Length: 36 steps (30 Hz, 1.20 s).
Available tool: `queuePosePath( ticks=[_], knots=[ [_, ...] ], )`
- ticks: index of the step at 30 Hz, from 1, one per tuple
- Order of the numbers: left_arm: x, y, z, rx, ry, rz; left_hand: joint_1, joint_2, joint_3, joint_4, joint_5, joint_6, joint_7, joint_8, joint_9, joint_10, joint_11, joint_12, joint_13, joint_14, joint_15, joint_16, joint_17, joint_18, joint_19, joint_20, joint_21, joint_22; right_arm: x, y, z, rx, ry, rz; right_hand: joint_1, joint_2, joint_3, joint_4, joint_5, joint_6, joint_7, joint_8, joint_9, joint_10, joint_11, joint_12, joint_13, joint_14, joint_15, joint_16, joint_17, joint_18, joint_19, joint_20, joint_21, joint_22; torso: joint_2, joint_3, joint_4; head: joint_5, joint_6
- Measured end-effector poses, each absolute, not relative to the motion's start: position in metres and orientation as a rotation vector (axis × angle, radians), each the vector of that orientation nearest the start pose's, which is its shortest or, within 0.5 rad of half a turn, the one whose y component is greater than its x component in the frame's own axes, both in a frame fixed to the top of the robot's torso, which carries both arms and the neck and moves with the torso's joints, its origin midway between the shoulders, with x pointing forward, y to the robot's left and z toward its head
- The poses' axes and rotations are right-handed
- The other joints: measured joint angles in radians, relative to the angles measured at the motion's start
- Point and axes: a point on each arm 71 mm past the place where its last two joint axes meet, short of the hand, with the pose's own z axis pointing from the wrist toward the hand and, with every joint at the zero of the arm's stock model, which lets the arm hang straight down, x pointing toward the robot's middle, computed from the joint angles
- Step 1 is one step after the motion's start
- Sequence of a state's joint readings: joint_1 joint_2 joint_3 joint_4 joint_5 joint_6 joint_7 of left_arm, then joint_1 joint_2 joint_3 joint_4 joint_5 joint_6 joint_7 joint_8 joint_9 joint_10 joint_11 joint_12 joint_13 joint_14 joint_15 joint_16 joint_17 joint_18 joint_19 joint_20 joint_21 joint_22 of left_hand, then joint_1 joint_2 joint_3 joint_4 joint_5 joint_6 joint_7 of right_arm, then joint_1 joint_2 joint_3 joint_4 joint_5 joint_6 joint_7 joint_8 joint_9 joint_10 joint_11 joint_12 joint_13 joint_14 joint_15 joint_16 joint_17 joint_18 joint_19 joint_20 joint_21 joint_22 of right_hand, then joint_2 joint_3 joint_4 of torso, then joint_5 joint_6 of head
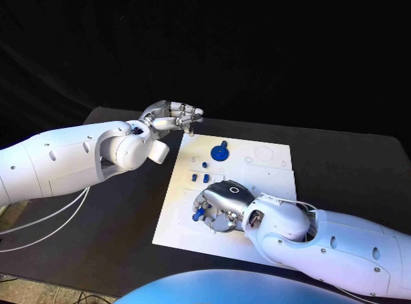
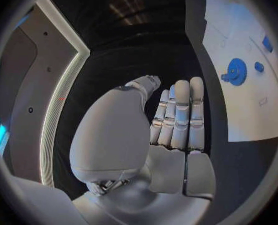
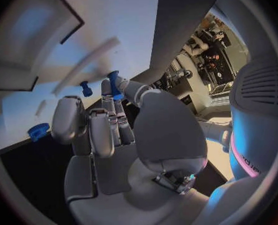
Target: Assemble the parts on the task board
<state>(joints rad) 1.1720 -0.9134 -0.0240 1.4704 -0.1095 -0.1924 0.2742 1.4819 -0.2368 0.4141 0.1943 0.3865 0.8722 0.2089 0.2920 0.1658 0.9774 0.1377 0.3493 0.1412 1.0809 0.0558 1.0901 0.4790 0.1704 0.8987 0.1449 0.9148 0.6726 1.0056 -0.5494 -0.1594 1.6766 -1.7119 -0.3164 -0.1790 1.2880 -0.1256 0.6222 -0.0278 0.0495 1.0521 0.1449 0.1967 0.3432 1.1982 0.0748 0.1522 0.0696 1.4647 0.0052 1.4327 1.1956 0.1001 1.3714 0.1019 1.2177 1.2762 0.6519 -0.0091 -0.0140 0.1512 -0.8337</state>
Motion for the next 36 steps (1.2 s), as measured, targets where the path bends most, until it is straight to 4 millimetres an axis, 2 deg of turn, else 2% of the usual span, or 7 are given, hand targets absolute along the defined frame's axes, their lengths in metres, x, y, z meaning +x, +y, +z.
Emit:
queuePosePath(
  ticks=[8,13,16,29,33,35,36],
  knots=[
    [0.4915,0.2541,-0.1952,-1.091,1.563,-1.446,0.0,0.0,0.0,0.0,0.0,-0.004,-0.004,0.0,0.0,0.0,0.0,0.0,0.0,0.0,0.0,0.0,0.0,0.0,0.0,0.0,0.0,0.0,0.3503,-0.0175,-0.2699,-0.55,1.735,0.979,-0.003,-0.003,0.0,0.0,-0.001,0.0,0.0,-0.001,0.0,0.0,0.0,-0.005,0.0,0.0,0.0,0.0,0.002,0.0,-0.004,0.004,0.0,-0.001,0.0,0.0001,-0.0001,-0.001,0.001],
    [0.4914,0.254,-0.1952,-1.092,1.564,-1.446,0.0,0.0,0.0,0.0,0.0,-0.004,-0.004,0.0,0.0,0.0,0.0,0.0,0.0,0.0,0.0,0.0,0.0,0.0,0.0,0.0,0.0,0.0,0.3492,-0.0133,-0.2698,-0.558,1.738,0.978,-0.036,-0.036,-0.006,0.006,0.009,-0.046,0.022,-0.02,0.002,-0.006,0.012,-0.021,0.001,0.0,0.0,0.0,0.0,0.0,-0.011,0.011,-0.015,-0.007,0.0,-0.0006,-0.0001,-0.002,0.001],
    [0.4914,0.2536,-0.1952,-1.091,1.565,-1.447,0.0,0.0,0.0,0.0,0.0,-0.004,-0.004,0.0,0.0,0.0,0.0,0.0,0.0,0.0,0.0,0.0,0.0,0.0,0.0,0.0,0.0,0.0,0.3481,-0.0109,-0.2699,-0.561,1.739,0.979,-0.048,-0.048,-0.01,0.01,0.009,-0.076,0.021,-0.04,-0.011,-0.006,0.012,-0.021,0.002,0.0,0.0,0.0,-0.002,0.0,-0.011,0.011,-0.016,-0.008,0.0,-0.0006,0.0004,-0.003,-0.001],
    [0.4915,0.2537,-0.1953,-1.092,1.566,-1.446,0.0,0.0,0.0,0.0,0.0,-0.004,-0.004,0.0,0.0,0.0,0.0,0.005,0.001,0.0,0.0,0.0,0.0,0.0,0.0,0.0,0.0,0.0,0.3485,-0.0109,-0.27,-0.555,1.739,0.971,-0.059,-0.059,-0.018,0.013,0.009,-0.093,0.017,-0.05,-0.015,-0.006,0.012,-0.025,0.003,0.0,0.0,0.0,-0.008,0.0,-0.015,0.015,-0.024,-0.011,0.0,-0.0008,0.0005,-0.002,-0.004],
    [0.4915,0.2537,-0.1953,-1.092,1.566,-1.446,0.0,0.0,0.0,0.0,0.0,-0.004,-0.004,0.0,0.0,0.0,0.0,0.005,0.001,0.0,0.0,0.0,0.0,0.0,0.0,0.0,0.0,0.0,0.3493,-0.0142,-0.2695,-0.541,1.732,0.968,-0.06,-0.08,-0.037,0.014,0.009,-0.123,0.018,-0.069,-0.02,-0.065,0.026,-0.052,-0.001,0.002,0.009,-0.021,-0.058,0.0,-0.053,0.017,-0.083,-0.054,-0.001,-0.0006,-0.0001,-0.002,-0.004],
    [0.4915,0.2538,-0.1953,-1.093,1.566,-1.446,0.0,0.0,0.0,0.0,0.0,-0.004,-0.004,0.0,0.0,0.0,0.0,0.005,0.001,0.0,0.0,0.0,0.0,0.0,0.0,0.0,0.0,0.0,0.3495,-0.0173,-0.2686,-0.529,1.724,0.968,-0.062,-0.09,-0.06,0.014,0.014,-0.14,0.027,-0.08,-0.023,-0.11,0.034,-0.058,-0.003,-0.002,0.017,-0.047,-0.109,0.002,-0.084,0.023,-0.136,-0.092,-0.001,-0.0007,-0.0001,-0.003,-0.003],
    [0.4915,0.2539,-0.1953,-1.093,1.566,-1.445,0.0,0.0,0.0,0.0,0.0,-0.004,-0.004,0.0,0.0,0.0,0.0,0.005,0.001,0.0,0.0,0.0,0.0,0.0,0.0,0.0,0.0,0.0,0.3494,-0.0193,-0.2678,-0.522,1.719,0.968,-0.059,-0.093,-0.08,0.015,0.014,-0.153,0.027,-0.086,-0.023,-0.137,0.035,-0.058,-0.003,-0.008,0.022,-0.063,-0.14,0.017,-0.104,0.025,-0.171,-0.117,-0.001,-0.0007,-0.0002,-0.004,-0.002]
  ],
)
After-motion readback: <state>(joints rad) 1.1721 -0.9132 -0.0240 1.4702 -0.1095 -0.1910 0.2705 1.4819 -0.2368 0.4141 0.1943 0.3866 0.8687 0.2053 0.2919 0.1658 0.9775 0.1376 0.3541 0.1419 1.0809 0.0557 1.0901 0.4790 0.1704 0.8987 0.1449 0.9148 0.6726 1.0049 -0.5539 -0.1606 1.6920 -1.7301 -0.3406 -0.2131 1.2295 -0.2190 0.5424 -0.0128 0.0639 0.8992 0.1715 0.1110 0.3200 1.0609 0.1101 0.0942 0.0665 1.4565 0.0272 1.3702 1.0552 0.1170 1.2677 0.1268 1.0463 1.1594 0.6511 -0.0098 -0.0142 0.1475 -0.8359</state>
